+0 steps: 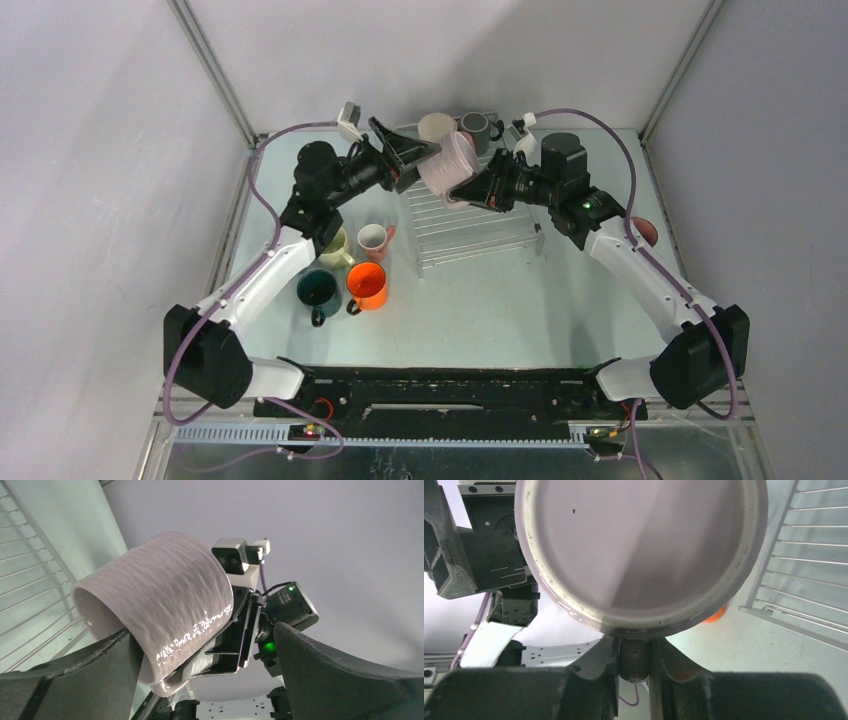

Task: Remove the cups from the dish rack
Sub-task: Place the cup at the center of the board.

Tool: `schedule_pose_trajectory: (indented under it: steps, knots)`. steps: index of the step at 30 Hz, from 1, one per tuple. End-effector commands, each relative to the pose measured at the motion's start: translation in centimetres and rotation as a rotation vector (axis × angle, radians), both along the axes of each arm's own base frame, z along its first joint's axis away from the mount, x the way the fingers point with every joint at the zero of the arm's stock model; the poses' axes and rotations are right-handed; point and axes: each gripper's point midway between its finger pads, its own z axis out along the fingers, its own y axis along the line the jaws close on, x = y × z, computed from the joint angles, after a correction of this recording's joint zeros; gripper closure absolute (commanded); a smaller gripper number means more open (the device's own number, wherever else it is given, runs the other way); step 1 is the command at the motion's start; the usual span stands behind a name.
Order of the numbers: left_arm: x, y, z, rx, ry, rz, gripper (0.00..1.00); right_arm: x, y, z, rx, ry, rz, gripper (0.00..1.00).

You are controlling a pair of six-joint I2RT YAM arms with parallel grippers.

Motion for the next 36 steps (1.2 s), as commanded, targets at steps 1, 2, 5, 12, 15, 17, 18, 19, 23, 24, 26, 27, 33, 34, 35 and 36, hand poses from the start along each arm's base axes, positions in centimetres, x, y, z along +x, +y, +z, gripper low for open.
schedule_pose_trajectory:
  steps: [1,2,5,12,15,17,18,19,23,24,26,27,33,34,35,36]
  knots:
    - [-1.6,0.3,3.7,-0.095,-0.082,-0.046,0.0,-1.9,0.6,7.1,0.161,-0.201,0.085,1.0]
    - [-1.8,0.3,4.1,-0.103,-0.089,-0.051,0.0,-2.0,0.7,7.3,0.172,-0.205,0.094,1.0]
    - [-2.3,0.4,5.0,-0.125,-0.103,-0.063,0.02,-2.5,1.1,7.9,0.208,-0.21,0.132,1.0]
    - [-3.1,0.5,6.9,-0.164,-0.136,-0.089,0.08,-3.4,1.6,8.6,0.266,-0.197,0.188,1.0]
    - [-3.4,0.5,7.5,-0.176,-0.144,-0.101,0.11,-3.5,1.7,8.8,0.278,-0.197,0.199,1.0]
    - [-3.6,0.4,7.9,-0.182,-0.15,-0.107,0.12,-3.5,1.7,8.9,0.283,-0.196,0.204,1.0]
    - [-3.6,0.4,8.0,-0.183,-0.15,-0.109,0.13,-3.5,1.8,8.9,0.286,-0.194,0.208,1.0]
    - [-3.6,0.4,8.1,-0.184,-0.154,-0.111,0.14,-3.6,1.9,8.9,0.288,-0.194,0.212,1.0]
    - [-3.7,0.4,8.5,-0.19,-0.16,-0.121,0.18,-3.7,2.2,8.9,0.3,-0.189,0.23,1.0]
    - [-3.8,0.4,8.5,-0.191,-0.161,-0.123,0.19,-3.7,2.2,9.0,0.304,-0.188,0.235,1.0]
    - [-3.8,0.4,8.6,-0.191,-0.162,-0.126,0.2,-3.7,2.3,9.1,0.309,-0.188,0.238,1.0]
    - [-3.8,0.3,8.6,-0.19,-0.163,-0.128,0.22,-3.7,2.3,9.1,0.311,-0.188,0.24,1.0]
    - [-3.7,0.2,8.7,-0.189,-0.164,-0.134,0.28,-3.9,2.5,9.4,0.326,-0.189,0.255,1.0]
    - [-3.7,0.2,8.7,-0.189,-0.164,-0.134,0.29,-4.0,2.6,9.4,0.331,-0.188,0.261,1.0]
    - [-3.7,0.2,8.7,-0.189,-0.165,-0.134,0.29,-4.0,2.6,9.5,0.335,-0.188,0.266,1.0]
    - [-3.8,0.2,8.7,-0.188,-0.166,-0.136,0.3,-4.0,2.7,9.5,0.338,-0.187,0.269,1.0]
